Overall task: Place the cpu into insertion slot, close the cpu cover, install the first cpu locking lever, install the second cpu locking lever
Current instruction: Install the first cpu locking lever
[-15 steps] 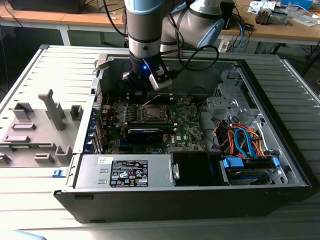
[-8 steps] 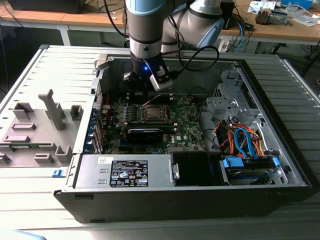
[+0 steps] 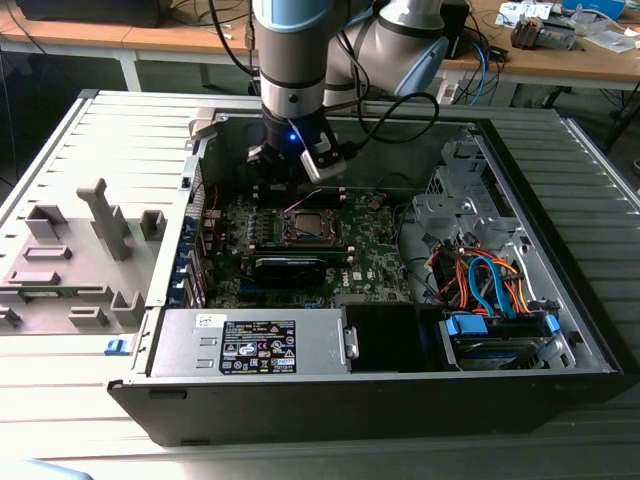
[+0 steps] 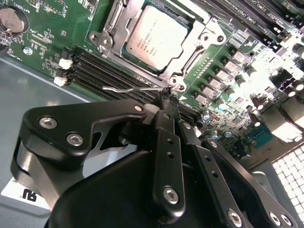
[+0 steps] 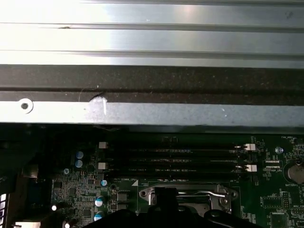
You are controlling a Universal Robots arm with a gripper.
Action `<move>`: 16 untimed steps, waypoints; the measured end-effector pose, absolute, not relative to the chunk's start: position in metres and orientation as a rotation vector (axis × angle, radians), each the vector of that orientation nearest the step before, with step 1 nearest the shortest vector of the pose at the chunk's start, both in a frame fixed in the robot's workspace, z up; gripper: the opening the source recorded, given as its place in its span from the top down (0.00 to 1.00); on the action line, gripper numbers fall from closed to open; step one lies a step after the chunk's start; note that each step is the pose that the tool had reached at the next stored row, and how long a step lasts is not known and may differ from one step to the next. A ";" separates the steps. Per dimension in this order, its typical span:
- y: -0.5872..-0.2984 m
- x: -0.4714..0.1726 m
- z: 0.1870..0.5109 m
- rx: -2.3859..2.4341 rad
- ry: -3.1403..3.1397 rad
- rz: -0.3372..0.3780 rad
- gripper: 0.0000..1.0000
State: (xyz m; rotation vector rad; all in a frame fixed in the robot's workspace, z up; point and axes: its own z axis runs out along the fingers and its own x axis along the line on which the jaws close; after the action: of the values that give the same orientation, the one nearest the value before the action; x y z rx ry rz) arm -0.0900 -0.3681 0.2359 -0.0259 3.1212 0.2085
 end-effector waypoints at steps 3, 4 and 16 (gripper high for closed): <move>-0.368 -0.089 0.236 -0.026 3.121 0.209 0.89; -0.368 -0.089 0.235 -0.026 3.121 0.209 0.89; -0.368 -0.085 0.235 -0.026 3.121 0.208 0.89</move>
State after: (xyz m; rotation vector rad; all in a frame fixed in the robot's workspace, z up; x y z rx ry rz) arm -0.0850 -0.3681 0.2350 -0.0259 3.1211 0.2085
